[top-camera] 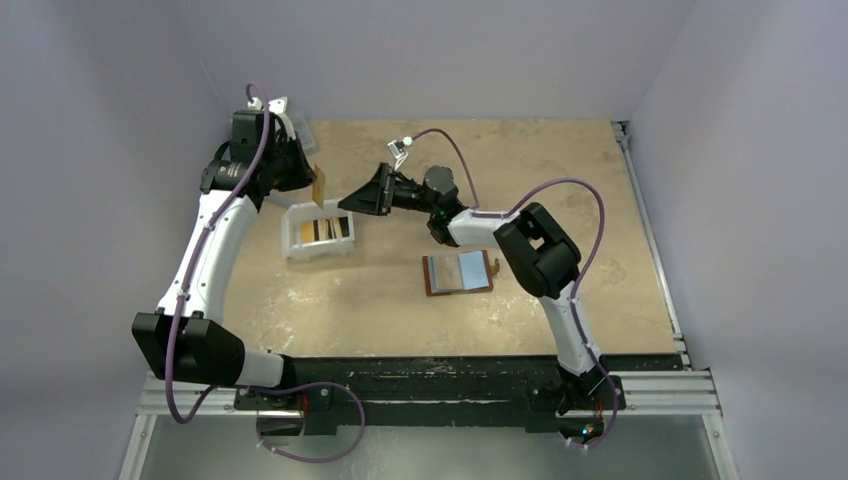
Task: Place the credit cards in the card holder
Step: Insert the credit card into the card holder.
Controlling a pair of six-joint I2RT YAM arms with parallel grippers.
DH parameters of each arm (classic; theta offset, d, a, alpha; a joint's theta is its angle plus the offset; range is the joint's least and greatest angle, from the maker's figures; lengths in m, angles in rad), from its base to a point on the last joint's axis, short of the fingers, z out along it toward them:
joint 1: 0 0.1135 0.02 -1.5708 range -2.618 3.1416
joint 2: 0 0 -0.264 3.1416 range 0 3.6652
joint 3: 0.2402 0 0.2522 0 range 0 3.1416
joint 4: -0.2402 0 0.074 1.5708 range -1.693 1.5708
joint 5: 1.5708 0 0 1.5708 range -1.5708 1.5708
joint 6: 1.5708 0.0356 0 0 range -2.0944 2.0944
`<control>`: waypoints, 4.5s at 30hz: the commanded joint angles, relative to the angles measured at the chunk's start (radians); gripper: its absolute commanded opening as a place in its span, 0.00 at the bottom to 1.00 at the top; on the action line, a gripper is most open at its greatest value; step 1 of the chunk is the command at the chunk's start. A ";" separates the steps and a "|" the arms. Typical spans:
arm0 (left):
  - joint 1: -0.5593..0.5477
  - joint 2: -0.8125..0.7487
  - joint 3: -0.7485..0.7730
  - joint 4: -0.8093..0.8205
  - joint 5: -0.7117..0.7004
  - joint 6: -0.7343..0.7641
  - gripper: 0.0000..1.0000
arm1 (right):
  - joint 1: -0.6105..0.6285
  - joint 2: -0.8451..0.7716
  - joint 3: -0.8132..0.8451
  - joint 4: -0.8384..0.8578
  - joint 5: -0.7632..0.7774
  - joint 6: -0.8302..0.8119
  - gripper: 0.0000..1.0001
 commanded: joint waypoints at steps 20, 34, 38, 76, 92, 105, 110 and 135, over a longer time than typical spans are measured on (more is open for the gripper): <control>0.007 -0.078 -0.021 0.069 0.180 -0.075 0.00 | 0.032 0.123 0.124 0.341 0.010 0.333 0.89; 0.007 -0.112 -0.087 0.149 0.255 -0.140 0.00 | 0.029 0.142 0.124 0.527 0.049 0.502 0.68; 0.007 -0.122 -0.098 0.163 0.260 -0.148 0.00 | 0.022 0.145 0.099 0.561 0.065 0.529 0.54; -0.516 0.478 -0.340 0.857 0.691 -0.377 0.32 | -0.347 -0.752 -0.658 -1.455 0.094 -0.844 0.00; -0.476 0.603 -0.261 0.510 0.577 -0.180 0.17 | -0.431 -0.661 -0.724 -1.257 -0.142 -0.870 0.00; -0.465 0.651 -0.259 0.444 0.527 -0.133 0.16 | -0.447 -0.585 -0.680 -1.278 -0.206 -0.892 0.00; -0.464 0.660 -0.259 0.430 0.515 -0.121 0.15 | -0.447 -0.548 -0.670 -1.270 -0.213 -0.894 0.00; -0.465 0.668 -0.266 0.389 0.438 -0.079 0.14 | -0.450 -0.402 -0.571 -1.320 -0.156 -0.910 0.00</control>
